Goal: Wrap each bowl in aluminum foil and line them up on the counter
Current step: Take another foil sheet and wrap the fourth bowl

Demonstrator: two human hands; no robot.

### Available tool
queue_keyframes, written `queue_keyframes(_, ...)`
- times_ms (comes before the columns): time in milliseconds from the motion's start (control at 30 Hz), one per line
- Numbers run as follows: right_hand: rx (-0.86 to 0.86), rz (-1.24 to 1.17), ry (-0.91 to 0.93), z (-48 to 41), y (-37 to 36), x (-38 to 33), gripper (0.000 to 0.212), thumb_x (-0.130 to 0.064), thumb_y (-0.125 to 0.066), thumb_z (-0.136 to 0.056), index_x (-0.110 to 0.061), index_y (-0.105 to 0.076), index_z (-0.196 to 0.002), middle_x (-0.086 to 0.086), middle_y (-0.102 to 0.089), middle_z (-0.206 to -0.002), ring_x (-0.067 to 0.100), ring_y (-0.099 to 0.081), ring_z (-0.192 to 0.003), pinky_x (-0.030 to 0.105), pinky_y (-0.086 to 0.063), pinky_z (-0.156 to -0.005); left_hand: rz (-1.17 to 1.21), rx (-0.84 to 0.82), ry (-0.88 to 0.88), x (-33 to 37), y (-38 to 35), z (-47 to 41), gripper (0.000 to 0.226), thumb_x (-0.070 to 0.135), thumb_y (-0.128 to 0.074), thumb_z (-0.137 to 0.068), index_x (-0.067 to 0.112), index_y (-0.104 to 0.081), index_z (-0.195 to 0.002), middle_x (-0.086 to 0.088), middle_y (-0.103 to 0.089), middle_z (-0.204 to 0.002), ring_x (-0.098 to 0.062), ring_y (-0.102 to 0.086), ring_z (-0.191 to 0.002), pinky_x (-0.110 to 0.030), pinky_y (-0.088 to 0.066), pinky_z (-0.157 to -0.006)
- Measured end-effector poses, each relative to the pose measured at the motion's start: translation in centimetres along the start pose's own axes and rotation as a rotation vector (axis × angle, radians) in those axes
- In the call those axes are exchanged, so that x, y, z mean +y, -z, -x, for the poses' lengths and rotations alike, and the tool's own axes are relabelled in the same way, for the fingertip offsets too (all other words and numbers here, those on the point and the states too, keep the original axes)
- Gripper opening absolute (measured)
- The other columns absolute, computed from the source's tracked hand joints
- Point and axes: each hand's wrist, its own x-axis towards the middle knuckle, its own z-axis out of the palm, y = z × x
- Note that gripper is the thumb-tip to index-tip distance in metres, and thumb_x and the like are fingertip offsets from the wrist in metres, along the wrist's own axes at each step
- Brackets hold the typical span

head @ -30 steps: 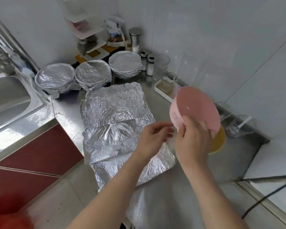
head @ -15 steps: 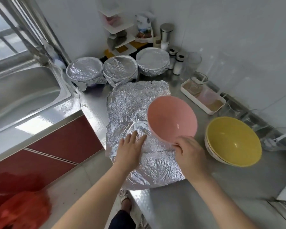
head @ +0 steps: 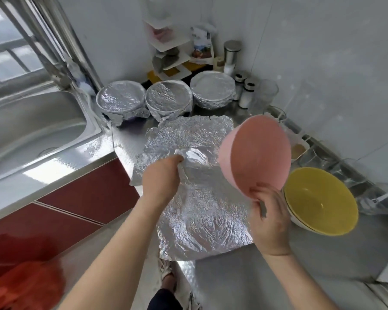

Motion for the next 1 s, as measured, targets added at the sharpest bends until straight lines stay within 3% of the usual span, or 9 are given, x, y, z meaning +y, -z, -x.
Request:
queue_keyframes(200, 0.100, 0.028, 0.008, -1.4, -1.0, -0.9, 0.009, 0.007, -0.058, -0.085, 0.008, -0.065, -0.090, 0.018, -0.065, -0.094, 0.028, -0.057, -0.095, 0.019, -0.037, -0.098, -0.004, 0.252, 0.052, -2.0, 7.3, -0.9, 0.039, 0.006, -0.047, -0.095, 0.026, -0.063, -0.124, -0.013, -0.072, -0.093, -0.035, -0.065, -0.083, -0.034, -0.040, -0.060)
queue_keyframes(300, 0.031, 0.047, -0.012, -1.3, -2.0, -1.0, 0.017, -0.003, -0.050, -0.090, 0.006, -0.065, -0.089, 0.014, -0.065, -0.090, 0.025, -0.054, -0.090, 0.010, -0.032, -0.093, 0.070, 0.326, 0.121, -2.7, 10.1, -0.4, 0.036, 0.007, -0.045, -0.096, 0.023, -0.065, -0.122, -0.016, -0.071, -0.100, -0.040, -0.063, -0.092, -0.041, -0.044, -0.068)
queue_keyframes(467, -0.212, 0.150, 0.011, -0.9, -5.5, -1.6, 0.012, 0.006, -0.061, -0.080, -0.003, -0.065, -0.088, 0.009, -0.065, -0.085, 0.026, -0.054, -0.085, 0.029, -0.041, -0.076, 0.298, 0.433, 0.127, -3.7, 12.0, 0.6, 0.032, 0.007, -0.048, -0.096, 0.021, -0.068, -0.116, -0.008, -0.073, -0.105, -0.032, -0.064, -0.097, -0.037, -0.048, -0.077)
queue_keyframes(567, -0.463, 0.215, 0.015, -0.5, -7.4, -1.6, 0.030, 0.014, -0.072, -0.066, -0.008, -0.068, -0.087, 0.005, -0.067, -0.084, 0.027, -0.059, -0.087, 0.037, -0.054, -0.070, 0.712, 0.406, 0.085, -3.1, 11.9, 1.1, 0.034, 0.003, -0.051, -0.094, 0.029, -0.073, -0.099, 0.011, -0.073, -0.094, -0.009, -0.065, -0.090, -0.027, -0.049, -0.079)
queue_keyframes(667, -0.636, 0.322, 0.002, -0.4, -8.2, -2.4, 0.020, 0.001, -0.076, -0.072, -0.013, -0.068, -0.085, -0.001, -0.067, -0.085, 0.022, -0.061, -0.092, 0.031, -0.055, -0.071, 1.167, 0.386, 0.247, -2.7, 12.2, 1.7, 0.041, -0.002, -0.058, -0.092, 0.034, -0.071, -0.077, 0.017, -0.069, -0.077, -0.002, -0.062, -0.078, -0.027, -0.048, -0.081)
queue_keyframes(767, -0.661, 0.358, -0.026, -0.9, -8.1, -3.3, 0.016, -0.008, -0.068, -0.084, -0.018, -0.069, -0.096, -0.001, -0.067, -0.104, 0.022, -0.058, -0.108, 0.035, -0.053, -0.081, 1.672, 0.237, 0.394, -2.6, 11.7, 2.3, 0.019, 0.000, -0.058, -0.093, 0.014, -0.070, -0.094, -0.006, -0.071, -0.098, -0.026, -0.066, -0.095, -0.048, -0.051, -0.094)
queue_keyframes(867, -0.612, 0.385, -0.022, -2.2, -7.6, -4.0, 0.036, -0.016, -0.061, -0.086, -0.017, -0.061, -0.122, 0.002, -0.054, -0.136, 0.026, -0.041, -0.132, 0.048, -0.040, -0.100, 1.904, 0.146, 0.492, -2.5, 10.8, 2.7, 0.028, -0.003, -0.051, -0.094, 0.000, -0.059, -0.120, -0.016, -0.068, -0.107, -0.030, -0.066, -0.098, -0.050, -0.050, -0.097)
queue_keyframes(933, -0.453, 0.182, -0.199, -3.5, -6.6, -4.5, 0.039, -0.015, -0.056, -0.085, -0.015, -0.059, -0.125, 0.003, -0.053, -0.136, 0.026, -0.042, -0.132, 0.048, -0.039, -0.102, 2.004, 0.092, 0.534, -2.1, 10.0, 2.9, 0.036, -0.002, -0.051, -0.093, -0.001, -0.054, -0.129, -0.020, -0.065, -0.117, -0.033, -0.063, -0.106, -0.052, -0.047, -0.101)
queue_keyframes(1000, -0.319, -0.367, -0.637, -5.3, -4.5, -6.1, 0.034, -0.015, -0.055, -0.091, -0.018, -0.059, -0.124, 0.001, -0.056, -0.133, 0.021, -0.047, -0.127, 0.038, -0.042, -0.097, 2.068, 0.063, 0.582, -1.7, 9.0, 2.9, 0.035, -0.001, -0.049, -0.094, 0.001, -0.055, -0.129, -0.019, -0.064, -0.115, -0.033, -0.062, -0.108, -0.052, -0.044, -0.103)
